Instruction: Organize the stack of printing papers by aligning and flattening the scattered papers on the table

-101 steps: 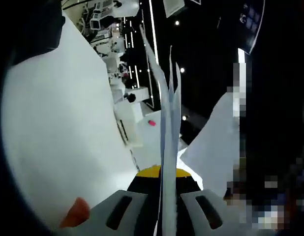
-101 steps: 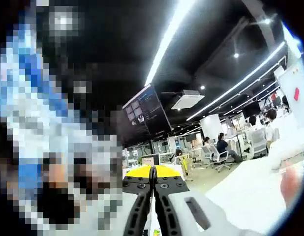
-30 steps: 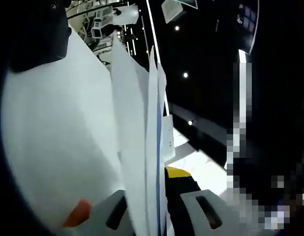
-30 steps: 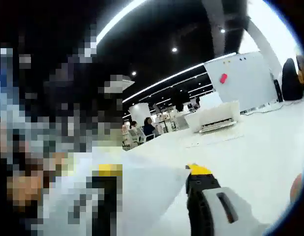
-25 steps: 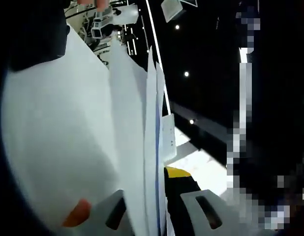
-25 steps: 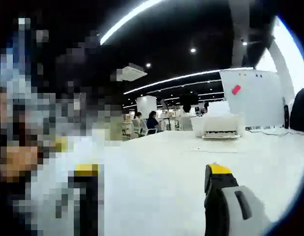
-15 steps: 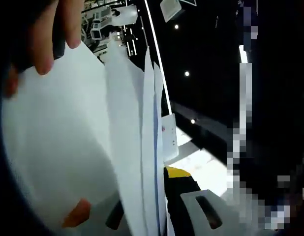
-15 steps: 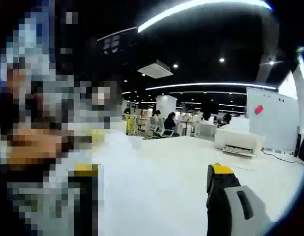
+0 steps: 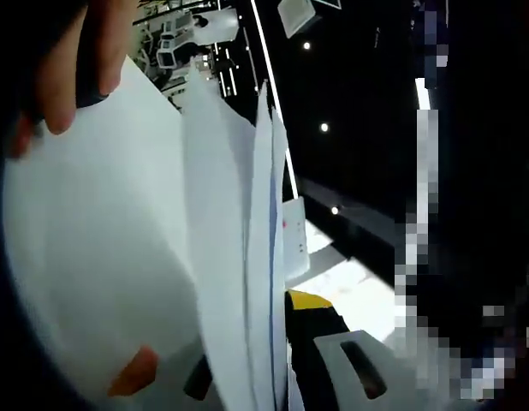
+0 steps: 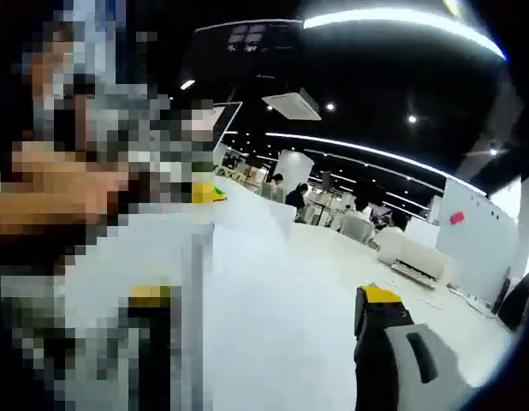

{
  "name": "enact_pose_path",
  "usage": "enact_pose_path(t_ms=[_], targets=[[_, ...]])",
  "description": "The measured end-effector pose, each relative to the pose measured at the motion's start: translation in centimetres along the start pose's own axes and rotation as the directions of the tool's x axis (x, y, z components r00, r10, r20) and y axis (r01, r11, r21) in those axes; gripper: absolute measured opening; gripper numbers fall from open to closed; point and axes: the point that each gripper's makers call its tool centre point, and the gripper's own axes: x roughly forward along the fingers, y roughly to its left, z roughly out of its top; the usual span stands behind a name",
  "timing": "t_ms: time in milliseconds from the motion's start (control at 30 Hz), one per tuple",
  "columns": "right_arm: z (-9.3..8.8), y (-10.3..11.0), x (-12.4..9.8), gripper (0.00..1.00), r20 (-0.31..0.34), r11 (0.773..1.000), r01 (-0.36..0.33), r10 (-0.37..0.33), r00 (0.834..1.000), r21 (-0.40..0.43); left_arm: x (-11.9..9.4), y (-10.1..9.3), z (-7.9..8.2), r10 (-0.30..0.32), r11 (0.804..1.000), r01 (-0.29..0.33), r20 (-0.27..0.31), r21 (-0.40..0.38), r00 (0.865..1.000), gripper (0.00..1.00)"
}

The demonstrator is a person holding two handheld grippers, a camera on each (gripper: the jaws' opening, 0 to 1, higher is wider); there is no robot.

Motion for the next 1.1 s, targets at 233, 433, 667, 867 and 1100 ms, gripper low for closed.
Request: enact_pose_path(t_ms=[233, 433, 667, 867, 1100], targets=[[0.0, 0.3, -0.1, 0.32, 0.017, 0.987, 0.027, -0.025, 1.000, -0.161, 0.1, 0.0, 0.1, -0.003, 1.000, 0.003, 0.001, -0.001, 1.000, 0.06], [-1.8, 0.7, 0.3, 0.09, -0.026, 0.977, 0.043, -0.050, 0.998, -0.211, 0.0, -0.1, -0.2, -0.003, 1.000, 0.003, -0.002, 0.000, 1.000, 0.06], [-4.0, 0.2, 0.4, 0.00, -0.111, 0.988, 0.049, -0.065, 0.992, -0.143, 0.0, -0.2, -0.3, -0.003, 1.000, 0.003, -0.005, 0.003, 1.000, 0.06], [-3.0, -1.2, 0.1, 0.00, -0.111, 0.989, 0.088, -0.101, 0.989, -0.121, 0.1, -0.3, -0.5, -0.004, 1.000, 0.004, -0.015, 0.009, 1.000, 0.06], [1.9, -3.7, -0.1, 0.00, -0.013, 0.949, 0.177, -0.187, 0.982, -0.262, 0.4, -0.2, -0.9, 0.006, 1.000, -0.005, -0.039, 0.027, 0.999, 0.06]])
